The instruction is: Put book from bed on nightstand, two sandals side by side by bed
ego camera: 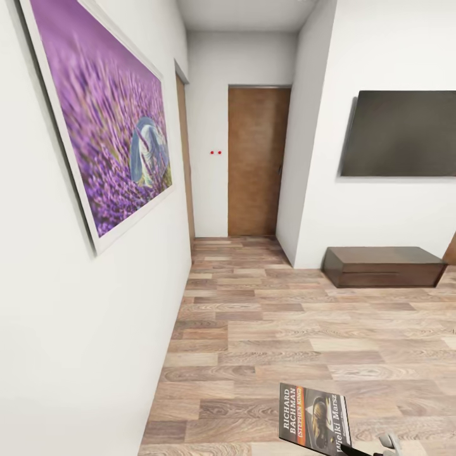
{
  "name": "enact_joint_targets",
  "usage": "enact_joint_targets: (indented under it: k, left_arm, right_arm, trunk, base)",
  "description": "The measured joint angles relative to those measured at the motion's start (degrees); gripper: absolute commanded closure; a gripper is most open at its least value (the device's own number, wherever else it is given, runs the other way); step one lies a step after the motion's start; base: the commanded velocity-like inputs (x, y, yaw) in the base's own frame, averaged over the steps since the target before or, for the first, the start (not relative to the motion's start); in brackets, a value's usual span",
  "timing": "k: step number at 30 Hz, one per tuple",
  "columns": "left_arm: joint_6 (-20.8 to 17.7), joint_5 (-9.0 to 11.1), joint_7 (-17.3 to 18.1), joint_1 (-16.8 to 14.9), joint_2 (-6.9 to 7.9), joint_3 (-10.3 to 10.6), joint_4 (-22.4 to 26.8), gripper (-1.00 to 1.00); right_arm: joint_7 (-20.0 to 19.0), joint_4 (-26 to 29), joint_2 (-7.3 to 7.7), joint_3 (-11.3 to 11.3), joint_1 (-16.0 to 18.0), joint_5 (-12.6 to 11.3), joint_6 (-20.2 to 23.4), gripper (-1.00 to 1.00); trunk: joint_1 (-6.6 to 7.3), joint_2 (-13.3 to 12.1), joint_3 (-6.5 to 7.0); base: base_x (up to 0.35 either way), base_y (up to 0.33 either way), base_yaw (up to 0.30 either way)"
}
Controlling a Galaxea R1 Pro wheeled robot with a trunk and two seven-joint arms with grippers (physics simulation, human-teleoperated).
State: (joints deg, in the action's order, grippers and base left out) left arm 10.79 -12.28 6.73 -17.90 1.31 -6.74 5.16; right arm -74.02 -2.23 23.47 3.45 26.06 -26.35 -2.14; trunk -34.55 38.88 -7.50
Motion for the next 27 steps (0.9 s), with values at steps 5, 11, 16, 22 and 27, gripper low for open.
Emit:
enact_joint_targets:
  k: [5, 11, 16, 22, 27]
  left_arm:
    - [0.0, -0.01, 0.0, 0.01, 0.0, -0.03, 0.02, -1.0]
    - [0.0, 0.0, 0.01, 0.0, 0.01, 0.0, 0.0, -1.0]
    - [0.0, -0.01, 0.0, 0.01, 0.01, 0.02, 0.02, -1.0]
    - [0.0, 0.0, 0.0, -0.01, 0.01, 0.0, 0.04, -1.0]
    - [0.0, -0.02, 0.0, 0.01, 0.01, -0.03, 0.01, -1.0]
  right_arm:
    - [0.01, -0.02, 0.0, 0.0, 0.01, 0.01, 0.0, 1.0]
    - [0.05, -0.03, -0.02, 0.0, 0.02, 0.05, 0.0, 1.0]
    - [0.05, -0.03, -0.01, 0.02, 0.02, 0.02, 0.0, 1.0]
    - [0.02, -0.03, -0.01, 0.01, 0.02, 0.02, 0.0, 1.0]
    - [0.01, -0.03, -0.01, 0.02, 0.02, 0.02, 0.0, 1.0]
  trunk:
    - [0.0, 0.0, 0.0]
    - [0.0, 0.0, -0.05]
    - [0.0, 0.0, -0.38]
    - [0.0, 0.0, -0.9]
    - [0.0, 0.0, -1.35]
  base:
    - [0.0, 0.0, -0.126]
    - [0.0, 0.0, -0.013]
    - [0.0, 0.0, -0.001]
    - [0.0, 0.0, 0.0]
    - [0.0, 0.0, 0.0]
